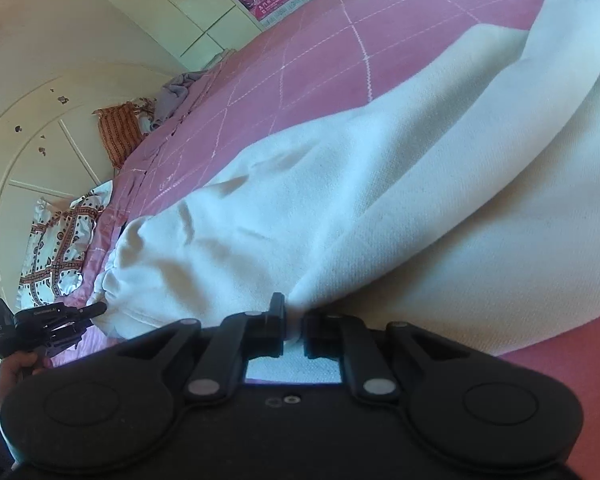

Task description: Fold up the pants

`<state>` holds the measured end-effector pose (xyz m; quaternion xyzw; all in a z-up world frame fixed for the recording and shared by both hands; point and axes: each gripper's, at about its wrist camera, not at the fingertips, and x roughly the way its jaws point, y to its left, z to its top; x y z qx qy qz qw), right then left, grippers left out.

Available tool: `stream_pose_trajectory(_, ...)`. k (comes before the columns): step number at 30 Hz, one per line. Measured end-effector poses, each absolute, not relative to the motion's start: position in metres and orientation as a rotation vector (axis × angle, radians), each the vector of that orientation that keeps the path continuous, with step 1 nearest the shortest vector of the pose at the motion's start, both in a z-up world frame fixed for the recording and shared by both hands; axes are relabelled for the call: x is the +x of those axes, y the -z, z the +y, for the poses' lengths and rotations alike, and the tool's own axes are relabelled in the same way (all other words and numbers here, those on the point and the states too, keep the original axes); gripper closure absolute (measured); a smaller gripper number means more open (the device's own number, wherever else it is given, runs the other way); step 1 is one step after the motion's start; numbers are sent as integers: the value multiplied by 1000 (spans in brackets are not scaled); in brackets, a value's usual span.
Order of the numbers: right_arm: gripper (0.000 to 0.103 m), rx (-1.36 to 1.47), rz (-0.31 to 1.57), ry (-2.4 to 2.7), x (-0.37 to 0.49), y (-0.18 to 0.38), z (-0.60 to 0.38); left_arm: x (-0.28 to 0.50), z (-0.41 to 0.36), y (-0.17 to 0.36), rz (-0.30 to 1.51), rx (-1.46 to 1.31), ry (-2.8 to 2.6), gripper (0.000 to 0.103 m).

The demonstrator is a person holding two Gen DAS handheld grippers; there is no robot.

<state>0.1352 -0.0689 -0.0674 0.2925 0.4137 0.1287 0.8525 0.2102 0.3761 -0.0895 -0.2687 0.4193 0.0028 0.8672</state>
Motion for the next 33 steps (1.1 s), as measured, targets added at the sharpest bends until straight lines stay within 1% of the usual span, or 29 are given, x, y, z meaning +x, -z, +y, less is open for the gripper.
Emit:
stream_pose_trajectory(3,94,615,914,-263,142,78,-67,210,370,90,896,-545,-42,85)
stream_pose_trajectory(4,88,637,918,-268,142,78,-70,207,369,85,892,-542,-52,85)
stream_pose_trajectory(5,77,662,919,-272,141,74,-74,202,367,80,887,-535,-64,85)
stream_pose_trajectory(6,70,660,899,-264,137,65,-77,195,364,73,872,-527,-75,85)
stream_pose_trajectory(7,55,644,869,-246,131,54,-82,187,362,65,845,-518,-89,85)
stream_pose_trajectory(8,52,634,845,-229,125,44,-89,179,357,56,812,-503,-92,85)
stream_pose_trajectory(11,54,621,765,-156,113,19,-117,168,338,35,736,-472,-78,85)
stream_pose_trajectory(13,55,591,756,-94,121,11,-134,175,321,31,736,-461,-22,85)
stream_pose_trajectory(16,55,579,825,-7,151,14,-148,198,290,43,808,-402,32,85)
stream_pose_trajectory(19,54,581,901,43,177,23,-147,215,276,73,921,-393,25,85)
stream_pose_trajectory(22,54,545,977,64,197,34,-140,208,280,85,899,-455,11,85)
stream_pose_trajectory(26,55,519,1016,84,206,47,-140,198,289,89,878,-504,34,85)
stream_pose_trajectory(27,55,519,1021,89,209,46,-139,196,289,88,876,-502,40,85)
stream_pose_trajectory(28,52,525,1017,94,211,43,-139,194,289,89,875,-502,45,85)
stream_pose_trajectory(29,48,526,1011,99,212,40,-139,192,288,89,874,-507,46,85)
stream_pose_trajectory(30,46,513,1015,106,215,39,-138,192,288,89,873,-511,47,85)
stream_pose_trajectory(33,46,442,967,171,222,29,-141,191,287,91,868,-511,52,85)
